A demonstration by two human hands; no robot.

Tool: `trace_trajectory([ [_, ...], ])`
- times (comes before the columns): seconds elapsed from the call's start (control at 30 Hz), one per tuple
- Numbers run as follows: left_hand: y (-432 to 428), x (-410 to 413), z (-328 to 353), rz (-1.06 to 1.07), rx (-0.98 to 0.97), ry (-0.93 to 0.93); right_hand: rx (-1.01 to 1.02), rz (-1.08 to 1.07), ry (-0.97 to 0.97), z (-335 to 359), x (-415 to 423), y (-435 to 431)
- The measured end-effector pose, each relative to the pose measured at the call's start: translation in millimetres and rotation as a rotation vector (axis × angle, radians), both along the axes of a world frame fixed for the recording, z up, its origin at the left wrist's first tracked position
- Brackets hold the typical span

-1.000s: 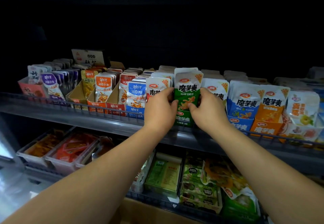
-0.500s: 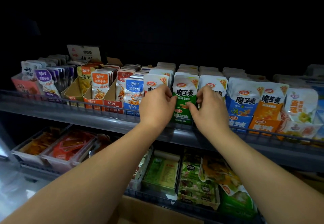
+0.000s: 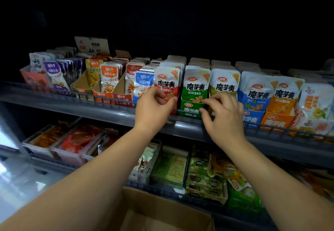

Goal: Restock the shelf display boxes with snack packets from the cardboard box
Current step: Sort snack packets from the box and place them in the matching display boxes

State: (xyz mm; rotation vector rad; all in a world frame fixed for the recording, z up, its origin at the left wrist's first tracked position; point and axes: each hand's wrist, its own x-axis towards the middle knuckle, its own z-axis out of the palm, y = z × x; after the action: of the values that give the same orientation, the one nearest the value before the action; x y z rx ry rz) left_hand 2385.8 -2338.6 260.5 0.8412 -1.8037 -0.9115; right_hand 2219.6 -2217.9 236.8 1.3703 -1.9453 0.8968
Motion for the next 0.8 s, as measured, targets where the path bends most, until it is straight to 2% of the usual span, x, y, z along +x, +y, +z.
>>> trace_trajectory([
  [0.1,-0.4,24.0,-10.1,0.015,0.026,-0.041,0.016,0.041,0.017,-6.7,16.3,12.7],
  [0.3,7.3,80.4,-67.4,0.070,0.078,-0.159,0.219,0.246,-0.330,-63.5,60.6,33.2],
  [0.4,12.1,105.0,-117.0,0.083,0.149,-0.210,0.307,0.295,-0.427,-113.9,81.1,40.0],
  [0.57,32.2,140.7,-206.6,0.064,0.334,-0.316,0.711,0.241,-0.581,-219.2,110.0,54.7],
  [0.7,50.9,167.2,-265.6,-0.028,0.425,-0.460,0.954,0.235,-0.847,-300.1,118.8,68.6],
  [0.8,56.3,187.6,-293.0,-0.018,0.464,-0.517,1.105,0.174,-0.991,-355.3,124.4,78.6],
])
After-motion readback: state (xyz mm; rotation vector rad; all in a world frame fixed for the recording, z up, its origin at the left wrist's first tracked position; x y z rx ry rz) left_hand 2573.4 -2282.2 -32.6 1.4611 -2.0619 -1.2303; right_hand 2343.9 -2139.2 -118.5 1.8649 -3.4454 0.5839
